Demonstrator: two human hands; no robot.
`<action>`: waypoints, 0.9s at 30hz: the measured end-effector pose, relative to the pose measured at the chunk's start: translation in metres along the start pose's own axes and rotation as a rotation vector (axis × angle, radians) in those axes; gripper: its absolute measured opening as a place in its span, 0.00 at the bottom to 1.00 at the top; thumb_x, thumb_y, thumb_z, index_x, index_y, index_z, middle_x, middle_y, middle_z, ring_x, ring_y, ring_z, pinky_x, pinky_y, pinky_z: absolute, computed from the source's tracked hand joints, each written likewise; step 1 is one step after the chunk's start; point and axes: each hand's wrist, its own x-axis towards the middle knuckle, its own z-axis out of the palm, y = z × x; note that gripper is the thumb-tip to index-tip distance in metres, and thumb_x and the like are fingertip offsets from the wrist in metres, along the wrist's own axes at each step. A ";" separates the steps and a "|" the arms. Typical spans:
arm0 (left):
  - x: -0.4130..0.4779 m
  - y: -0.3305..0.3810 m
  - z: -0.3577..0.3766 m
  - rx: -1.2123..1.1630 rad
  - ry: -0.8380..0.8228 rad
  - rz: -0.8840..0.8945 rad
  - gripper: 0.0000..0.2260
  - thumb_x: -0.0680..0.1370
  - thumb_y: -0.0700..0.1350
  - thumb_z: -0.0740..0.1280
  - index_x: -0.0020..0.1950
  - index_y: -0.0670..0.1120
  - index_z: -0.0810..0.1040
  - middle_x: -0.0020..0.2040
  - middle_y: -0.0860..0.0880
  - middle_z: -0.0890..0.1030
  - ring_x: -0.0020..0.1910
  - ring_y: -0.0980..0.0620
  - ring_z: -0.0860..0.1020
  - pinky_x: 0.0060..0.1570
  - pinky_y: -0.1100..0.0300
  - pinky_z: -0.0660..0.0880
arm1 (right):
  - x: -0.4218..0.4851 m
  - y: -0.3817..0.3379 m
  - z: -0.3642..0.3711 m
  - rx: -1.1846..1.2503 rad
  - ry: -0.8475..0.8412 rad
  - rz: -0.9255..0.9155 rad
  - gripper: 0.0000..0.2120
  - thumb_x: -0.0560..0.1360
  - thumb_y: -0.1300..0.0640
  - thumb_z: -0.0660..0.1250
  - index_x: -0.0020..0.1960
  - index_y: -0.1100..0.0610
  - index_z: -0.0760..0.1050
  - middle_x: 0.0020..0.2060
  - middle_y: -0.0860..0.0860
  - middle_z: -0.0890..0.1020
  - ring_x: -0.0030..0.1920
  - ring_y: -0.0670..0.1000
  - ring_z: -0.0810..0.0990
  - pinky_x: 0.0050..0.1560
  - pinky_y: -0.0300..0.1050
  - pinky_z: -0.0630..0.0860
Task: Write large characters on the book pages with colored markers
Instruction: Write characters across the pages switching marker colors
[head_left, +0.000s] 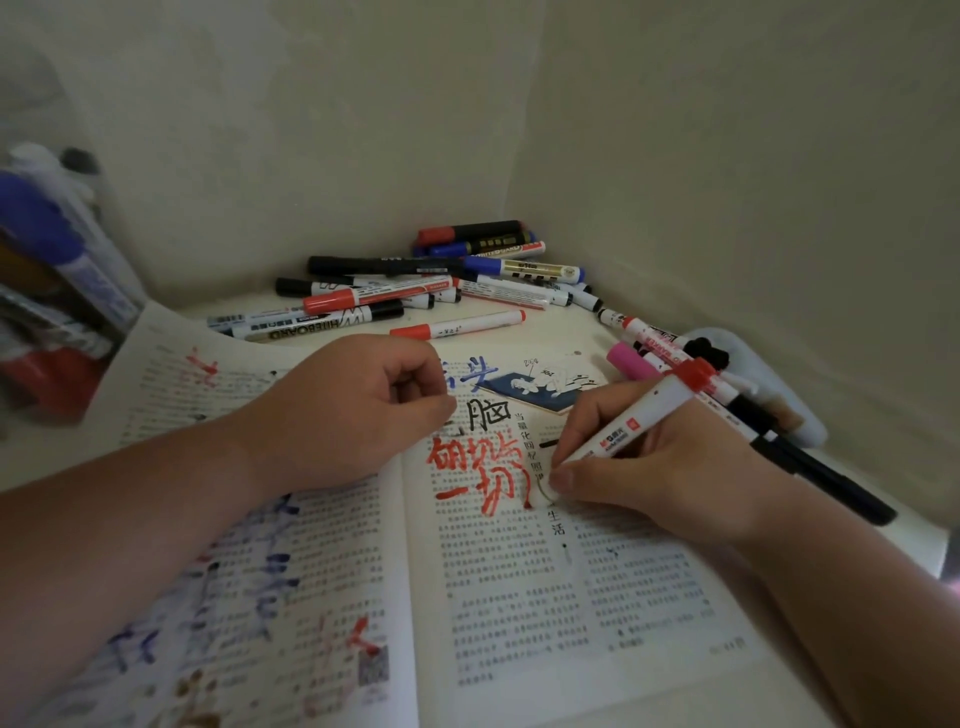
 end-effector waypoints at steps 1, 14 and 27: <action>0.000 0.000 0.000 0.001 -0.003 0.001 0.06 0.76 0.48 0.73 0.39 0.52 0.81 0.34 0.61 0.79 0.32 0.62 0.75 0.33 0.68 0.71 | 0.000 0.000 0.000 0.014 0.000 0.001 0.05 0.71 0.63 0.79 0.40 0.60 0.83 0.32 0.55 0.83 0.32 0.48 0.78 0.31 0.37 0.72; 0.001 -0.002 0.001 0.011 0.000 -0.003 0.05 0.76 0.49 0.73 0.40 0.53 0.81 0.35 0.61 0.79 0.32 0.62 0.75 0.33 0.66 0.72 | 0.003 0.001 0.001 -0.057 0.117 -0.008 0.08 0.71 0.61 0.78 0.36 0.57 0.80 0.33 0.59 0.81 0.31 0.48 0.75 0.31 0.42 0.70; 0.002 -0.002 0.001 0.003 0.000 0.006 0.05 0.76 0.49 0.73 0.39 0.53 0.81 0.34 0.62 0.79 0.32 0.62 0.75 0.33 0.68 0.71 | 0.008 0.007 -0.002 0.030 0.105 -0.014 0.09 0.71 0.60 0.79 0.37 0.60 0.79 0.29 0.56 0.77 0.29 0.50 0.71 0.28 0.41 0.65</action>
